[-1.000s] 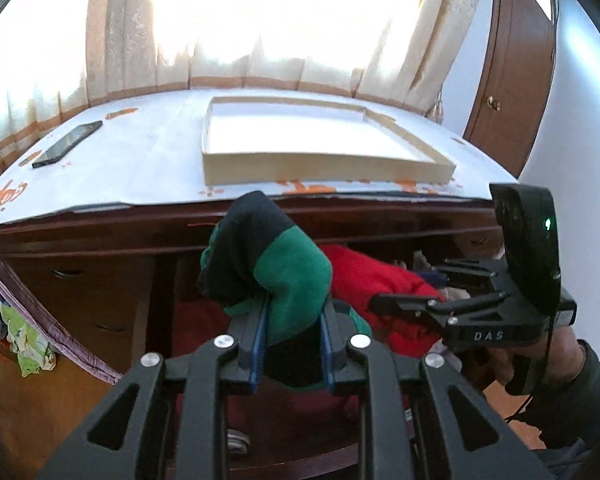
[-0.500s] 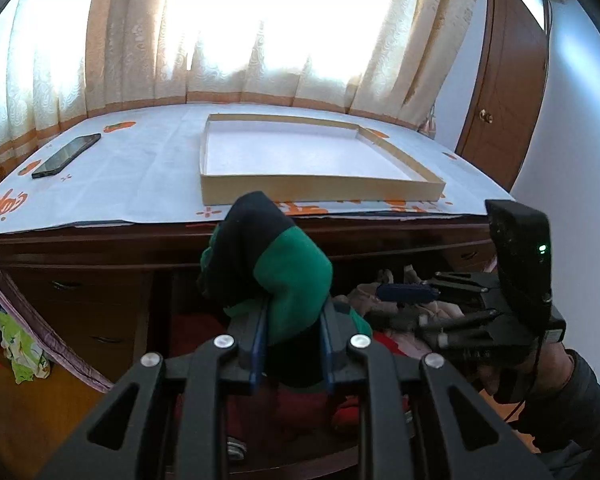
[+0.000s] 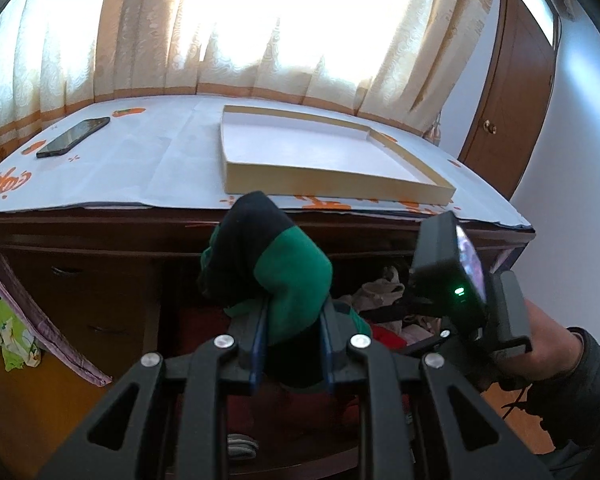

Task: Take underwear out of drawer
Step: 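Lift the green-and-black sock out with the left tool while the right tool lifts the red garment, then raise both held items above the drawer toward the cardboard tray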

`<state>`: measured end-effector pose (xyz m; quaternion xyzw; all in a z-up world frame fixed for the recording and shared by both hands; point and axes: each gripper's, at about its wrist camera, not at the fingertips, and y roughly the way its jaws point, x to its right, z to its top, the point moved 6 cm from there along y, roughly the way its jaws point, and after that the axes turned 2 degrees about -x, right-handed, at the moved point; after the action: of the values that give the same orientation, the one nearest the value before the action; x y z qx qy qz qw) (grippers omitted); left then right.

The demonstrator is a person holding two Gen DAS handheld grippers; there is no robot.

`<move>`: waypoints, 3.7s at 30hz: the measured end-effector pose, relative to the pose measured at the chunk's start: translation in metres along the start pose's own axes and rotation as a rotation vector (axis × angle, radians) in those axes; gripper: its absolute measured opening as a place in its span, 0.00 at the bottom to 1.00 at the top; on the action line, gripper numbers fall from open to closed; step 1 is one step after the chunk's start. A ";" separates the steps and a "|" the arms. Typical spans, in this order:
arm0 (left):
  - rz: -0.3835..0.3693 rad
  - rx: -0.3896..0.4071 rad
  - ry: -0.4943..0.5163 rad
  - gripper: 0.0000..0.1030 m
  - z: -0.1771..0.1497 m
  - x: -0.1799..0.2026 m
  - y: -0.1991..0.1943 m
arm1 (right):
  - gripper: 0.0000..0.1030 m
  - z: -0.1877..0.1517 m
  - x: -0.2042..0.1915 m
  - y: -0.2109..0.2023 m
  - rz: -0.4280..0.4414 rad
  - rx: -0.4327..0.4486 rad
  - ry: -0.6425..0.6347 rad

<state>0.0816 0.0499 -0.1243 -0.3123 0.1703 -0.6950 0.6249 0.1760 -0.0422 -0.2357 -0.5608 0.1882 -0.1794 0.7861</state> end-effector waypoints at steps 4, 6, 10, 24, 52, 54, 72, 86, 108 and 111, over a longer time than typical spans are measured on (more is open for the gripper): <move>-0.005 0.016 -0.015 0.19 0.002 -0.004 -0.003 | 0.29 -0.005 0.000 -0.021 0.007 0.115 -0.009; -0.005 0.024 -0.015 0.19 0.004 -0.003 -0.005 | 0.29 -0.009 -0.003 -0.028 -0.001 0.153 -0.021; -0.006 0.021 -0.012 0.19 0.003 -0.002 -0.004 | 0.29 -0.018 -0.006 -0.030 0.002 0.148 -0.022; -0.006 0.055 -0.012 0.19 0.009 0.000 -0.015 | 0.26 -0.031 -0.012 -0.077 0.000 0.400 -0.015; 0.002 0.099 0.046 0.19 0.013 0.014 -0.022 | 0.26 -0.063 -0.019 -0.145 -0.130 0.768 -0.018; 0.000 0.099 0.051 0.19 0.013 0.017 -0.022 | 0.26 -0.064 -0.017 -0.149 -0.138 0.787 -0.007; -0.043 0.104 0.144 0.19 0.029 0.046 -0.011 | 0.26 -0.061 0.005 -0.176 -0.196 0.867 0.066; -0.082 0.104 0.169 0.19 0.048 0.058 -0.007 | 0.26 -0.056 0.012 -0.187 -0.187 0.877 0.095; -0.108 0.100 0.273 0.19 0.114 0.074 0.016 | 0.26 -0.017 0.074 -0.209 -0.198 0.819 0.166; -0.108 0.095 0.281 0.19 0.127 0.075 0.024 | 0.26 -0.009 0.086 -0.211 -0.197 0.804 0.178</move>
<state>0.1801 -0.0073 -0.0279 -0.1910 0.2059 -0.7717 0.5706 0.2312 -0.1566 -0.0467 -0.2072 0.1158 -0.3607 0.9020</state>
